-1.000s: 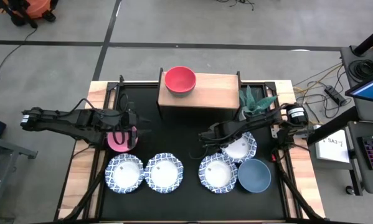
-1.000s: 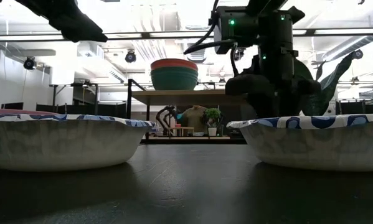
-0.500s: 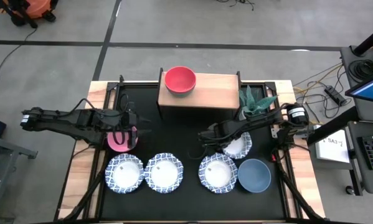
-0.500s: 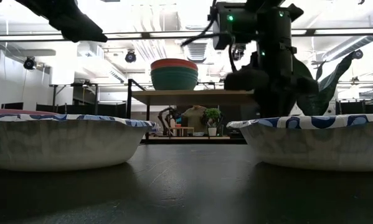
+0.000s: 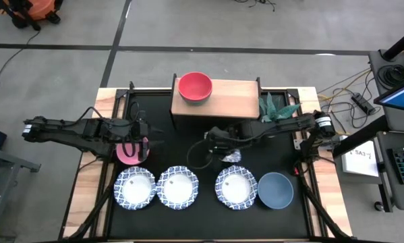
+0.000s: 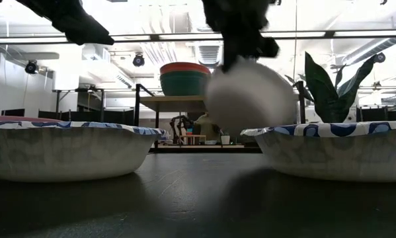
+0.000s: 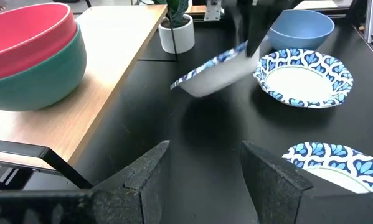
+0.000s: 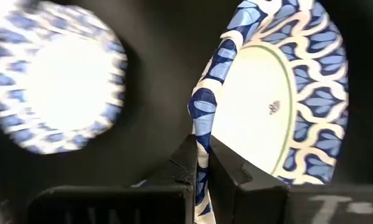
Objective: Place and stack bowls onto a shelf
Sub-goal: Put the white with blue patterned bowl on the shelf
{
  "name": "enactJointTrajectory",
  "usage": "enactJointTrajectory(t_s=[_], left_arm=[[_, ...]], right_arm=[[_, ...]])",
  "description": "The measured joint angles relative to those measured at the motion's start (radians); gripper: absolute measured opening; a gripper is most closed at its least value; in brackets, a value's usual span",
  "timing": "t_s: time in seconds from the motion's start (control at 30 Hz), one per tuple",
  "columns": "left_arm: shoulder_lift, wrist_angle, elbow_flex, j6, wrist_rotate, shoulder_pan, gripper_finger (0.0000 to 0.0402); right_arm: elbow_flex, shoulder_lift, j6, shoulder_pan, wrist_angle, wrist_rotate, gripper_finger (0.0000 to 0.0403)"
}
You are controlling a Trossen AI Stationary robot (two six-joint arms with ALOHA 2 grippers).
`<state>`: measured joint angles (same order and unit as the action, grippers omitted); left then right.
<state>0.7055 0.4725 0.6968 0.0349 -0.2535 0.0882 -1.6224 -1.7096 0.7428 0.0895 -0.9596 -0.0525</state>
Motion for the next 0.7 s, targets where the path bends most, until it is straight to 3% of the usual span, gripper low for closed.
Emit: enactJointTrajectory(t_s=[0.33, 0.5, 0.7], left_arm=[[0.0, 0.0, 0.0, 0.0, 0.0, 0.0, 0.0176], [0.0, 0.0, 0.0, -0.001, 0.0, 0.0, 0.0176], [0.0, 0.0, 0.0, -0.001, 0.0, 0.0, 0.0176]], right_arm=[[-0.293, 0.0, -0.366, 0.067, -0.023, -0.098, 0.0013], [-0.425, 0.0, -0.529, 0.094, -0.113, -0.276, 0.0013], [-0.515, 0.0, -0.567, 0.067, -0.355, -0.539, 0.0013]])
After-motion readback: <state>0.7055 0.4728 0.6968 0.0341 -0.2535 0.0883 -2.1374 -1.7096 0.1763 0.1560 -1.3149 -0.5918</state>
